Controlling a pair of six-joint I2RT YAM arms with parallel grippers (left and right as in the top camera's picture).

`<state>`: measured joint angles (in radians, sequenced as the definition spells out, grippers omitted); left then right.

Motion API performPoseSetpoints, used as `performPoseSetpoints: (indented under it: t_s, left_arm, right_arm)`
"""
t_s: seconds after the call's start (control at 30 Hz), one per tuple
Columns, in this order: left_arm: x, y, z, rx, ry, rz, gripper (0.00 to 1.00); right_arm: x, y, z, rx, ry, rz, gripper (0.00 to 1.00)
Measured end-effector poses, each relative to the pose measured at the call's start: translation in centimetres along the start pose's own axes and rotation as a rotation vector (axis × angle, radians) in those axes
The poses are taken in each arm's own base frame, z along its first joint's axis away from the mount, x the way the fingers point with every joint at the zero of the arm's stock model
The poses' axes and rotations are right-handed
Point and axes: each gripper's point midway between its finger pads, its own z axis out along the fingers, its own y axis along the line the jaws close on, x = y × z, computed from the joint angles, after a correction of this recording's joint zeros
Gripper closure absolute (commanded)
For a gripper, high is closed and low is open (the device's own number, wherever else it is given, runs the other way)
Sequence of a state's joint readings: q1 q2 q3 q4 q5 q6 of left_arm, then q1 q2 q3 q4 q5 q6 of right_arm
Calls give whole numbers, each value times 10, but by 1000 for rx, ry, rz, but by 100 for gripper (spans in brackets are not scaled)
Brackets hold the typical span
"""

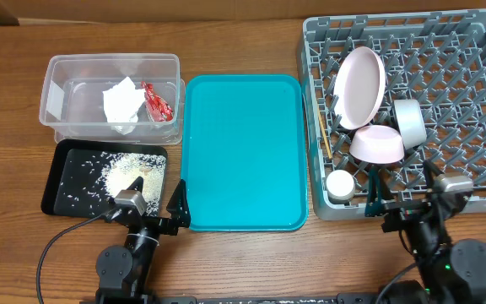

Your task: Sort waste into correct bins and load items into the dishwasher

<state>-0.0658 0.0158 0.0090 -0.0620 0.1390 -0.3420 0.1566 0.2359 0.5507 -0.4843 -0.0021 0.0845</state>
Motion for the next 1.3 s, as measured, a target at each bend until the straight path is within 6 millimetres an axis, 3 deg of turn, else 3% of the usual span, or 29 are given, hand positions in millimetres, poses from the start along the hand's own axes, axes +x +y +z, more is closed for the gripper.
performPoseSetpoints:
  t_s: [0.17,0.47,0.57,0.7,0.87,1.3]
  left_arm:
    - [0,0,0,0,0,0,0]
    - [0,0,0,0,0,0,0]
    - [0,0,0,0,0,0,0]
    - [0,0,0,0,1,0,0]
    - [0,0,0,0,0,0,0]
    - [0,0,0,0,0,0,0]
  right_arm:
    - [45,-6,15,-11,-20,-1,0]
    - [64,-7,28,-57,-216,-7,0]
    - [84,-10,34,-50,-165,-6,0]
    - [86,-10,34,-48,-156,-6,0]
    - [103,-13,37,-37,-87,-3,0]
    - [103,-13,37,-37,-86,-3,0]
